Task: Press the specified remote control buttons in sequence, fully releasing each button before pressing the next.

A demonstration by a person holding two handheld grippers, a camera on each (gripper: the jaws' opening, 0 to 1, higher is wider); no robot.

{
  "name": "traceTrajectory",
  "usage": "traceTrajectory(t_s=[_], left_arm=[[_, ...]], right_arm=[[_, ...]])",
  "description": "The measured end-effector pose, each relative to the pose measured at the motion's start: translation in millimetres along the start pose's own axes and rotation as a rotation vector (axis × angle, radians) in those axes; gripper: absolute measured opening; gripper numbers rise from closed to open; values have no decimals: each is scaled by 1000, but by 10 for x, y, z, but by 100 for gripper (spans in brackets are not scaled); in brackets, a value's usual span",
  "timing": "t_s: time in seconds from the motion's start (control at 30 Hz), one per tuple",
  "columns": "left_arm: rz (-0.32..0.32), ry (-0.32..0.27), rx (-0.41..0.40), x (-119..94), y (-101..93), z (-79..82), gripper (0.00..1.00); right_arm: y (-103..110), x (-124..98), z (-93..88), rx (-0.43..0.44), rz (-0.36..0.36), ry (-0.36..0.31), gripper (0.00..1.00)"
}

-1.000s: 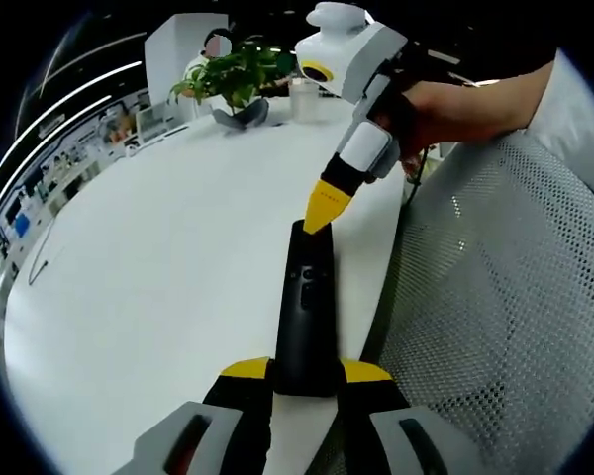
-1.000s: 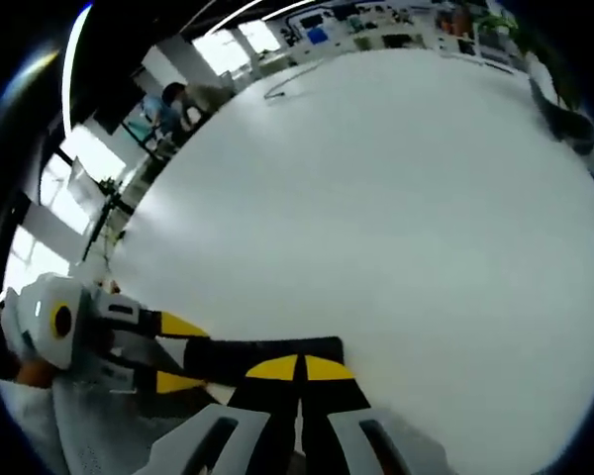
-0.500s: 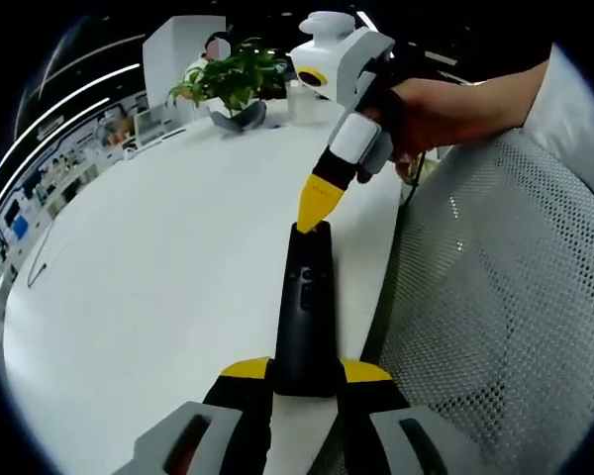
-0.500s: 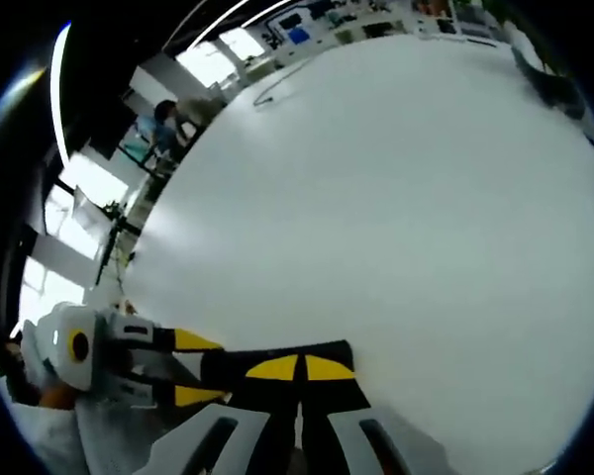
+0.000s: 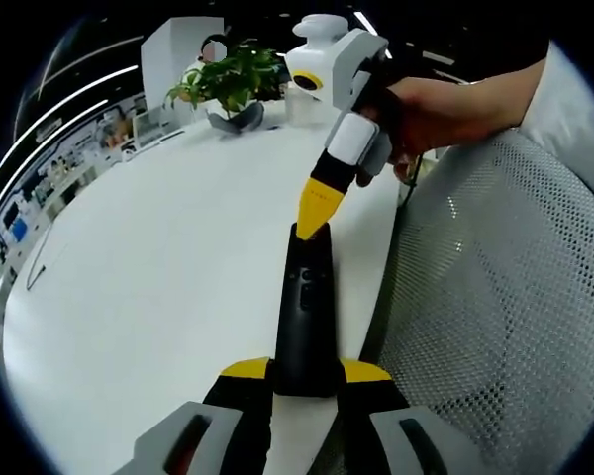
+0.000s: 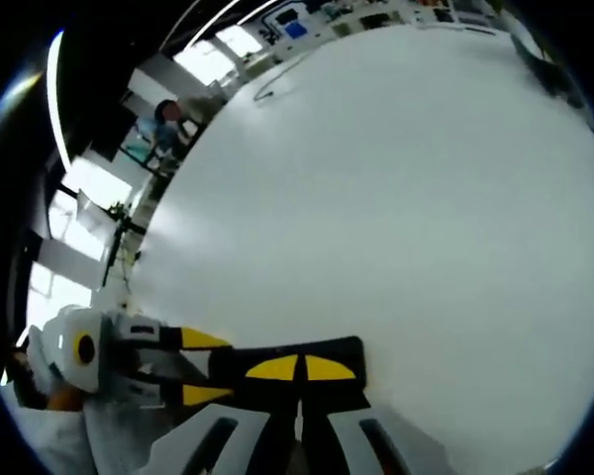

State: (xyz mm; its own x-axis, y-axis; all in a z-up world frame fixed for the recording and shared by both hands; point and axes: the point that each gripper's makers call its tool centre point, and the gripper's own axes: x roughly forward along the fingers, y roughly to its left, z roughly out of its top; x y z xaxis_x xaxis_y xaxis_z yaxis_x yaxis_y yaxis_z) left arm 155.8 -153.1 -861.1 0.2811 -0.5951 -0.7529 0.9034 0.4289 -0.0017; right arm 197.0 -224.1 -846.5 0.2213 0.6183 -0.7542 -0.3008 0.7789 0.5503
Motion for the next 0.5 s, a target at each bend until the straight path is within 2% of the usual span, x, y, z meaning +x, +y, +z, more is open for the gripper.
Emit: traceTrajectory(t_s=[0.33,0.5], left_arm=[[-1,-4,-2,-6,-7,0,24],[-1,-5,-4,-9,-9,1,24]], right_arm=[[-18,17,-32,-12,-15,12,0],[-19,14,-33,15,-6,9,0]])
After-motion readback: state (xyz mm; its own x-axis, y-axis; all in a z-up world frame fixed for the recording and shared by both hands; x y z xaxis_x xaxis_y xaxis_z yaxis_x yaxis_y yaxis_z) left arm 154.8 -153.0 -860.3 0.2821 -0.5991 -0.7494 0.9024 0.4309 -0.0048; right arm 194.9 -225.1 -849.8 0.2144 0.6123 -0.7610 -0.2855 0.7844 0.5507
